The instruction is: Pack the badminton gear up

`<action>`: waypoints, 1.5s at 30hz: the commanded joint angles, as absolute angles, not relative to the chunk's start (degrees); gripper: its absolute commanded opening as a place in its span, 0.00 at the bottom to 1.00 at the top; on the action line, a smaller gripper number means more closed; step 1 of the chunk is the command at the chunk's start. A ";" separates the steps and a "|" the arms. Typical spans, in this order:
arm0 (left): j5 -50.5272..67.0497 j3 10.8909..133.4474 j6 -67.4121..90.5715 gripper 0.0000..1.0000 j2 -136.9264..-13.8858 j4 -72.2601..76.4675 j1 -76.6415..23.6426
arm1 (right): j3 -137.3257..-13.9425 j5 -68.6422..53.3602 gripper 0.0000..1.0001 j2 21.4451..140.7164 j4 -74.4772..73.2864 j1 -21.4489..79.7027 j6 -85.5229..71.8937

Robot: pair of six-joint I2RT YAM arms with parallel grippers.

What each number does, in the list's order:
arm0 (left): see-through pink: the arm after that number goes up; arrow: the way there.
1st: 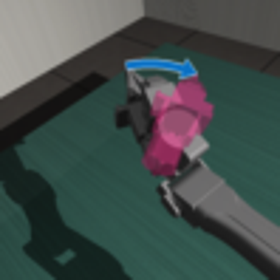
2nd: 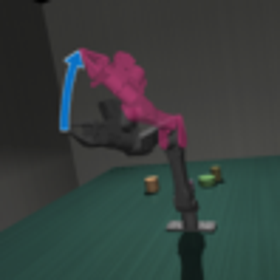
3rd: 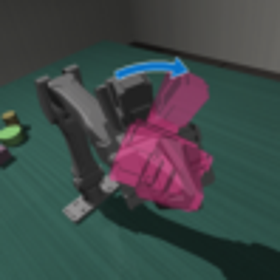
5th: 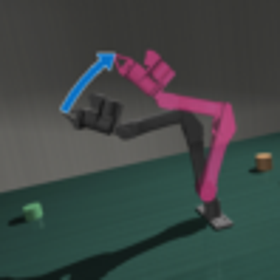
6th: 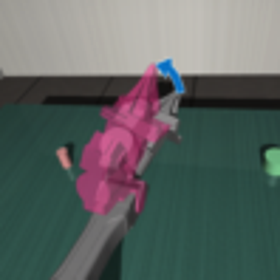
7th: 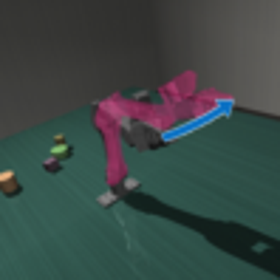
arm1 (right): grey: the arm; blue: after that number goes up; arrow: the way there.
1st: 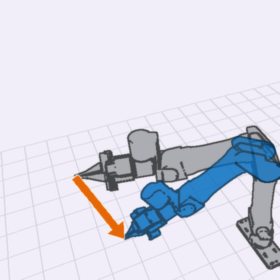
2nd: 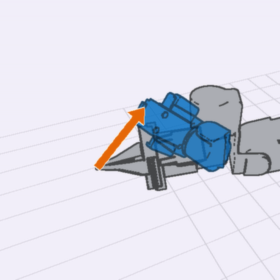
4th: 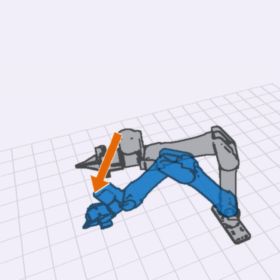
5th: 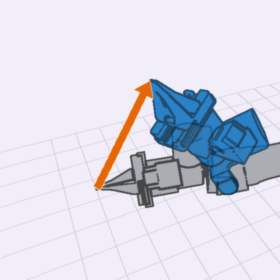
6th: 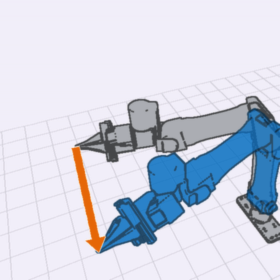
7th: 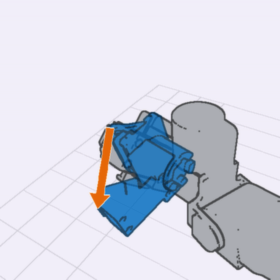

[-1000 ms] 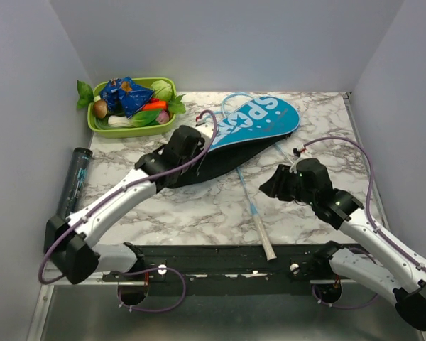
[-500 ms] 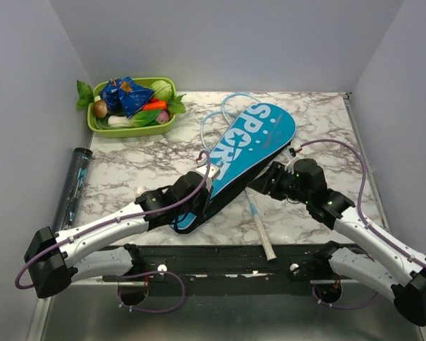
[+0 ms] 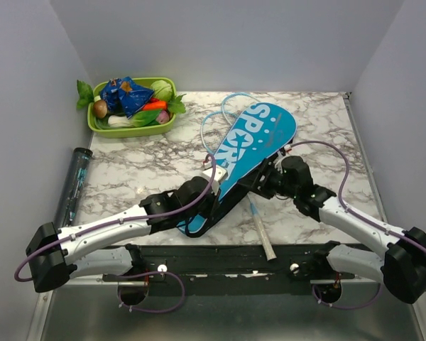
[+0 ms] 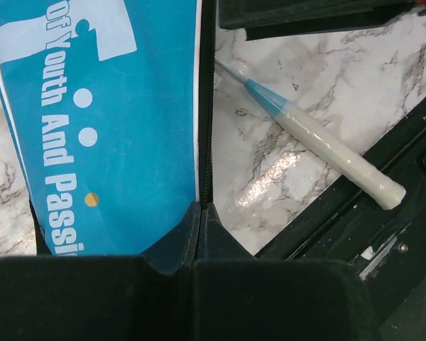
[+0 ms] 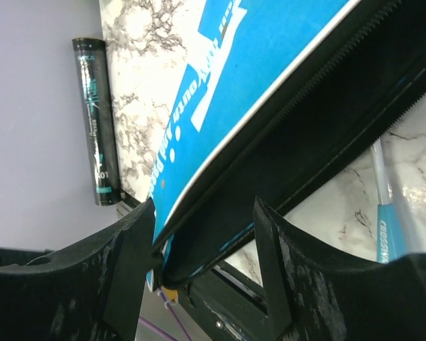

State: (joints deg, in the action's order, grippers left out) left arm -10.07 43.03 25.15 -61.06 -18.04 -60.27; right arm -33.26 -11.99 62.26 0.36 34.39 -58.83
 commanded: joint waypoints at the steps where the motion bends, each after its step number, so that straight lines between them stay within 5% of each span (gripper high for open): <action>1: -11.25 43.07 26.10 0.00 -61.35 -14.42 -62.31 | -34.10 -12.13 0.66 66.95 5.45 34.01 -61.43; 12: -15.20 43.51 24.00 0.00 -63.81 -13.36 -66.44 | -36.64 -11.43 0.61 74.26 10.64 34.01 -62.15; 15: -16.43 42.45 23.03 0.00 -64.51 -12.48 -66.88 | -38.58 -11.34 0.43 75.41 8.79 34.01 -60.30; 16: -17.31 42.19 22.94 0.00 -64.60 -12.22 -66.88 | -39.72 -11.25 0.24 76.02 8.27 34.01 -59.95; 17: -17.49 41.84 22.33 0.01 -64.69 -11.69 -67.15 | -40.25 -11.25 0.14 76.37 7.65 34.01 -59.59; 19: -17.67 41.57 21.45 0.13 -64.69 -11.17 -67.50 | -41.04 -11.60 0.01 77.16 7.30 34.01 -58.89; 23: -19.94 41.48 18.81 0.45 -64.86 -10.55 -68.38 | -42.71 -11.60 0.00 77.69 6.51 34.01 -58.10; 26: -21.96 42.53 16.62 0.53 -65.30 -11.68 -69.78 | -43.50 -11.43 0.01 77.96 5.54 34.01 -57.74; 40: -54.64 52.73 17.14 0.56 -84.01 -24.51 -78.83 | -46.41 -12.66 0.00 78.75 3.52 34.01 -56.78; 45: -61.08 55.98 18.63 0.46 -87.54 -28.21 -81.20 | -46.14 -13.36 0.01 78.66 3.34 34.01 -56.08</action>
State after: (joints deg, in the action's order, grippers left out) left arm -50.39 53.17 17.26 -86.21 -23.22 -79.44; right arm -44.73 -12.12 78.87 3.29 34.15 -57.58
